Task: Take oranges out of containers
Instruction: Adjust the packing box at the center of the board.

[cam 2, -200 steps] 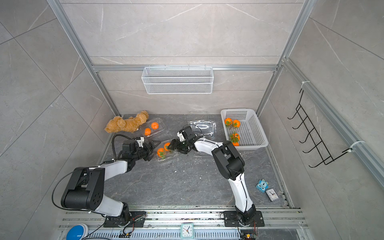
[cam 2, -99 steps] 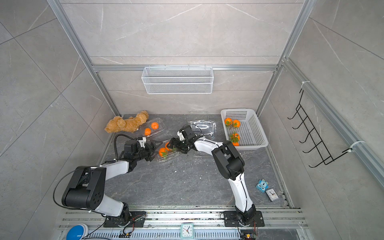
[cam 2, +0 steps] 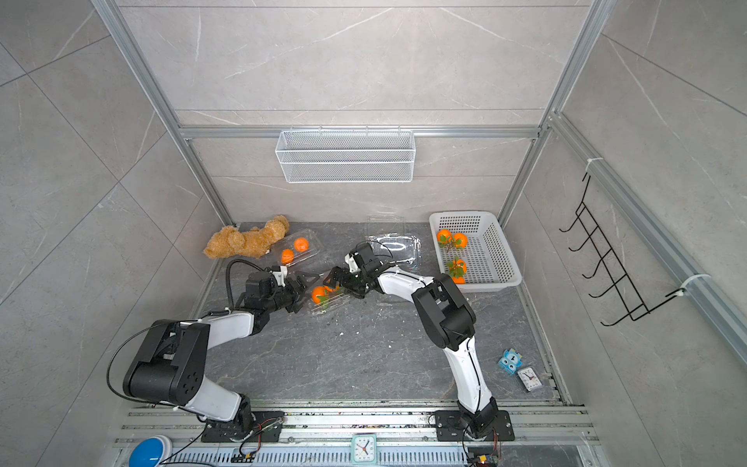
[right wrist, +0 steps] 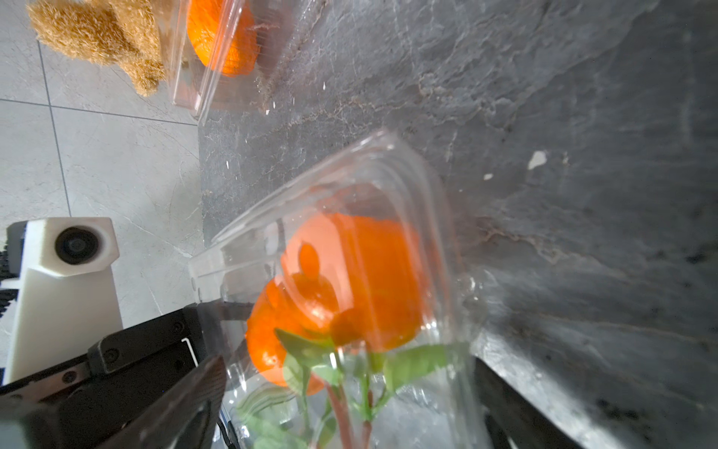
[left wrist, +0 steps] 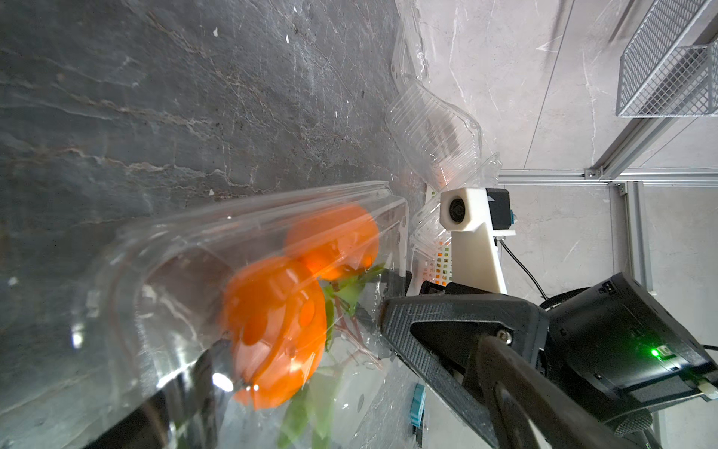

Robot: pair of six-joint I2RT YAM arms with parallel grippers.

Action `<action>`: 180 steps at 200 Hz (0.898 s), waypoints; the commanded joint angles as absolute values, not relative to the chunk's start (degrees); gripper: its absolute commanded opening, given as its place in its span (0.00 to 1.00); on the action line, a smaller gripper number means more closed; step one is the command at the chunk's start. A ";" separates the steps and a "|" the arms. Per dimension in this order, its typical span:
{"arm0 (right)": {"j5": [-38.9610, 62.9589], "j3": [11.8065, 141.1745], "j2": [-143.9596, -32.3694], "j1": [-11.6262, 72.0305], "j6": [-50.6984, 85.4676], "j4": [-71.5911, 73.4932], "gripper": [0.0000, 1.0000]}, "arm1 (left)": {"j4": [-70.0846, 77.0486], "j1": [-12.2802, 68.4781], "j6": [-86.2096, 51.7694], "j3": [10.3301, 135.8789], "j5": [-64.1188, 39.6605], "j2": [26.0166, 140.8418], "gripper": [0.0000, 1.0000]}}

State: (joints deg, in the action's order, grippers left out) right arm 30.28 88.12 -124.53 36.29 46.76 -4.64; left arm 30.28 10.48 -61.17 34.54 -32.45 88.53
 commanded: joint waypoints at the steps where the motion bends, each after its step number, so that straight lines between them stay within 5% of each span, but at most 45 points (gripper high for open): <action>1: 38.19 88.04 -125.14 39.41 49.71 0.71 0.97 | 32.34 14.44 -62.46 36.32 -36.12 89.77 1.00; 180: 34.09 93.33 -125.92 37.21 52.12 -7.84 1.00 | 39.73 15.33 -64.52 34.69 -40.65 89.47 0.99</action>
